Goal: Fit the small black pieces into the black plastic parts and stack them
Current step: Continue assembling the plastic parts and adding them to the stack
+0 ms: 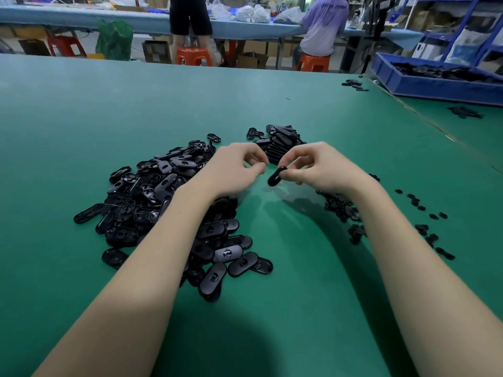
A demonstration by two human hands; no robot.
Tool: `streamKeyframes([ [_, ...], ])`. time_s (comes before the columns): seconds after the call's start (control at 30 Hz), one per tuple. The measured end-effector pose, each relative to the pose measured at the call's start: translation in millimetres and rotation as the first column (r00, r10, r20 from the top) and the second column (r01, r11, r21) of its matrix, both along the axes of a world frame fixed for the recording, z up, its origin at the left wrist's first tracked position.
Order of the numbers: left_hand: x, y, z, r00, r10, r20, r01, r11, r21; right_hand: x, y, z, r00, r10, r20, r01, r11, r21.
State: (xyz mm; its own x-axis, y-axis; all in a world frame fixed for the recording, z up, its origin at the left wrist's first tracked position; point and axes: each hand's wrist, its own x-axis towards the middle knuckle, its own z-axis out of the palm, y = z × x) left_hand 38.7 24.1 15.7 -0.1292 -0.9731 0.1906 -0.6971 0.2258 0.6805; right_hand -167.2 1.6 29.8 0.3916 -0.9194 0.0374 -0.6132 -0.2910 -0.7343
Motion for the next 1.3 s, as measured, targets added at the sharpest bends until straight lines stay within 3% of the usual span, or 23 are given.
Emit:
streamKeyframes([
  [0.17, -17, 6, 0, 0.990, -0.081, -0.118, 0.088, 0.994, 0.057, -8, 1, 1, 0.992, -0.069, 0.101, 0.068, 0.998, 0.020],
  [0.37, -20, 7, 0, 0.981, -0.086, -0.174, 0.093, 0.995, 0.037, -9, 4, 4, 0.989, -0.107, 0.097, 0.099, 0.991, 0.084],
  [0.63, -20, 8, -1, 0.992, -0.109, -0.064, 0.105, 0.993, -0.062, -6, 5, -1, 0.979, -0.122, 0.162, 0.103, 0.987, 0.121],
  [0.9, -15, 8, -1, 0.981, -0.068, 0.183, 0.081, 0.995, -0.062, -8, 6, -3, 0.987, -0.103, 0.121, 0.088, 0.989, 0.122],
  [1.1, -17, 7, -6, 0.963, -0.038, 0.267, 0.064, 0.994, -0.091, -7, 5, -1, 0.996, -0.093, -0.001, 0.092, 0.994, 0.065],
  [1.17, -16, 7, -8, 0.958, -0.002, 0.286, 0.031, 0.995, -0.096, -12, 4, 3, 0.975, -0.133, -0.180, 0.136, 0.991, 0.005],
  [1.23, -13, 6, -9, 0.961, 0.025, 0.277, 0.002, 0.995, -0.096, -18, 4, 10, 0.876, -0.200, -0.438, 0.189, 0.980, -0.069],
  [1.3, -11, 5, -9, 0.963, 0.040, 0.265, -0.016, 0.996, -0.093, -24, 3, 13, 0.765, -0.263, -0.588, 0.240, 0.963, -0.119],
])
